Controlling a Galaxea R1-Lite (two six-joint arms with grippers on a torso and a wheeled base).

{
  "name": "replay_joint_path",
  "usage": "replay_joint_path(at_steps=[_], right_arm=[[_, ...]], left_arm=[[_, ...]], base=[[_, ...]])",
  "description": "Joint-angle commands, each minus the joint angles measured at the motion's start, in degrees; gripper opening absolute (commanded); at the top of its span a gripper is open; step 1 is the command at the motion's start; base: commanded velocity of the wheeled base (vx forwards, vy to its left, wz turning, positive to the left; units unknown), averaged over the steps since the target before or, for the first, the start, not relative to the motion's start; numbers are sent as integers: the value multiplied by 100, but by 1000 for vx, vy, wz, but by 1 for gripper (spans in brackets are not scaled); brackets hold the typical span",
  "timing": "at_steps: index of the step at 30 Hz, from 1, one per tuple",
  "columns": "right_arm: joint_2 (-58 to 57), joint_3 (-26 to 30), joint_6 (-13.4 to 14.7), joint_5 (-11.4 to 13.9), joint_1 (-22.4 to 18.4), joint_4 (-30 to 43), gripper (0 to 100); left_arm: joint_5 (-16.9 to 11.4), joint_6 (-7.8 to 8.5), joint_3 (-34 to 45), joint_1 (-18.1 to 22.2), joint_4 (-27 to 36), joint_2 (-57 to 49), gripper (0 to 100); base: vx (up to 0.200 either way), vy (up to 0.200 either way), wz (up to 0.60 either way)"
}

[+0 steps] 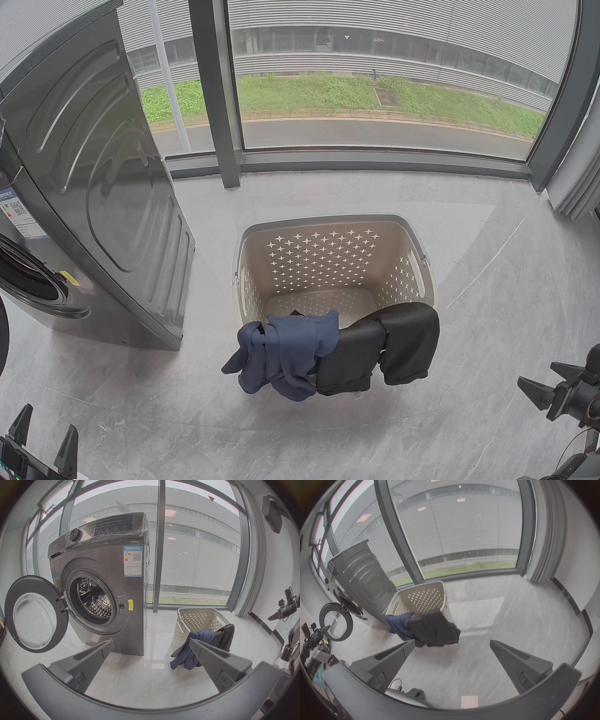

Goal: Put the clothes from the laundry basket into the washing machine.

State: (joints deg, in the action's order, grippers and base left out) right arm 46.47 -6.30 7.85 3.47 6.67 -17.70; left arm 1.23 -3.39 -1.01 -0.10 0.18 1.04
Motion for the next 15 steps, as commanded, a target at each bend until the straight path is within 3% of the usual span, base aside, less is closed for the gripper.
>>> replay_joint_path(at_steps=[1,12,15], right_arm=[[2490,103,217,127,581,-1236,100],[3984,-161,296,118,678,-2537,100],[4432,-337,358,39,933,-2976,100]], left_arm=[[9,-4,84,1,-1,-60,100],[0,-4,84,1,-1,-60,100],[0,-4,92,1,-9,-60,100]], base=[[0,0,0],[0,0,0],[0,0,0]])
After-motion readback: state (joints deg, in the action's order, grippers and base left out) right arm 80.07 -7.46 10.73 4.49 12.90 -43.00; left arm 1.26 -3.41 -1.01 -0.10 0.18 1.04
